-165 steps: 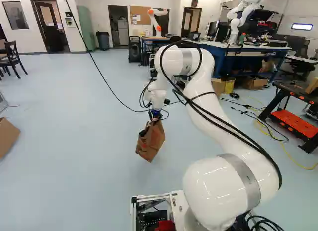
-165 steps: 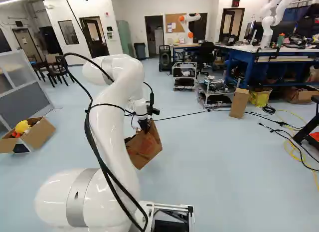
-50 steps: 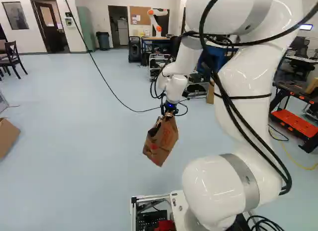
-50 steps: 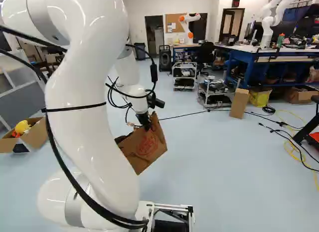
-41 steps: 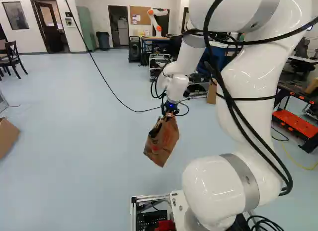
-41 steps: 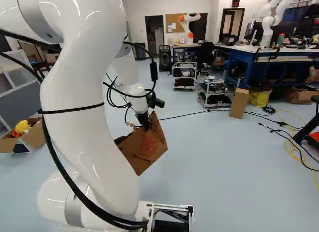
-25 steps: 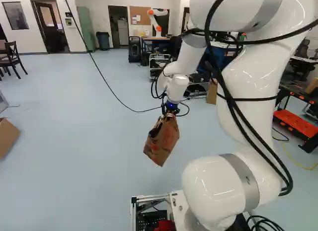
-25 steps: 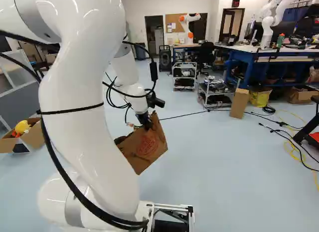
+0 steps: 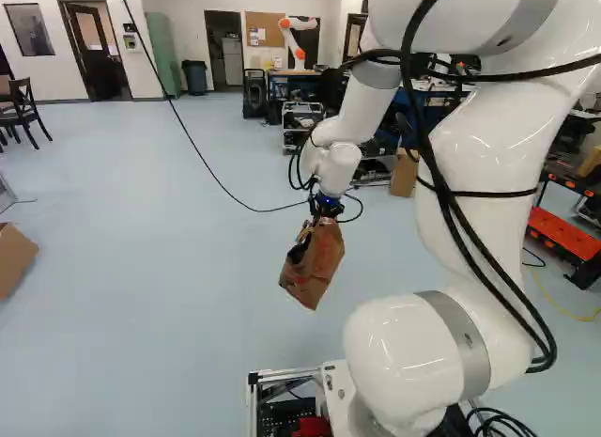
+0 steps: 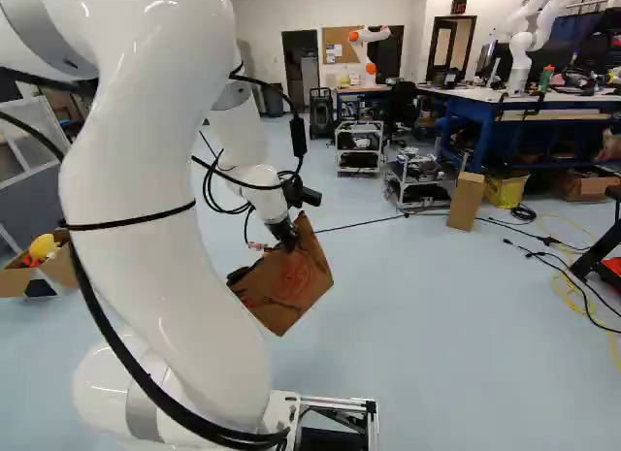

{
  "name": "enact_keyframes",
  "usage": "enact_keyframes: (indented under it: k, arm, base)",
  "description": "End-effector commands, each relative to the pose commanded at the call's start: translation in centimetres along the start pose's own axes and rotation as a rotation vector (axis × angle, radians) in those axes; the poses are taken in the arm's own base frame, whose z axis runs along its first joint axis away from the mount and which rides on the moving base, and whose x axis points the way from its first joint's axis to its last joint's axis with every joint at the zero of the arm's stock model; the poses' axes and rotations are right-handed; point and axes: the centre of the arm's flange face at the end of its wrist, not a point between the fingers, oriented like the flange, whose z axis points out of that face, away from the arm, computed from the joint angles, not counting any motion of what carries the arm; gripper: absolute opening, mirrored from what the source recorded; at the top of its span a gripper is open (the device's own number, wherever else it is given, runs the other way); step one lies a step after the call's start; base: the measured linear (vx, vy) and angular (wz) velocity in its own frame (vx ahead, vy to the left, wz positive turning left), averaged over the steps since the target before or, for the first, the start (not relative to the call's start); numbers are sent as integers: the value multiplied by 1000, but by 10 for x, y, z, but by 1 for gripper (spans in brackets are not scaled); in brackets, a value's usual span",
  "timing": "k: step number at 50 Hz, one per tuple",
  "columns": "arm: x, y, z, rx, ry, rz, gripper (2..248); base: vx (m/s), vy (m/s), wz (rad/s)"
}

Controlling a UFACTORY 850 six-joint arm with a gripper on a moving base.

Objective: Pick up the grocery bag from the ground

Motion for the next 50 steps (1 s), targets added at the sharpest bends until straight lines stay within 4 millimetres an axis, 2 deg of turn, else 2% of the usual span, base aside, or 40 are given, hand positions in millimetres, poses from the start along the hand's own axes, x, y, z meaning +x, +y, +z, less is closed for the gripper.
enact_keyframes:
  k: [27, 50]
  arm:
    - [-18, 20, -26, 5, 178, -98, 22]
    - [-45, 41, -56, 37, 390, -214, 22]
  base:
    - [0, 0, 0]
    - [0, 0, 0]
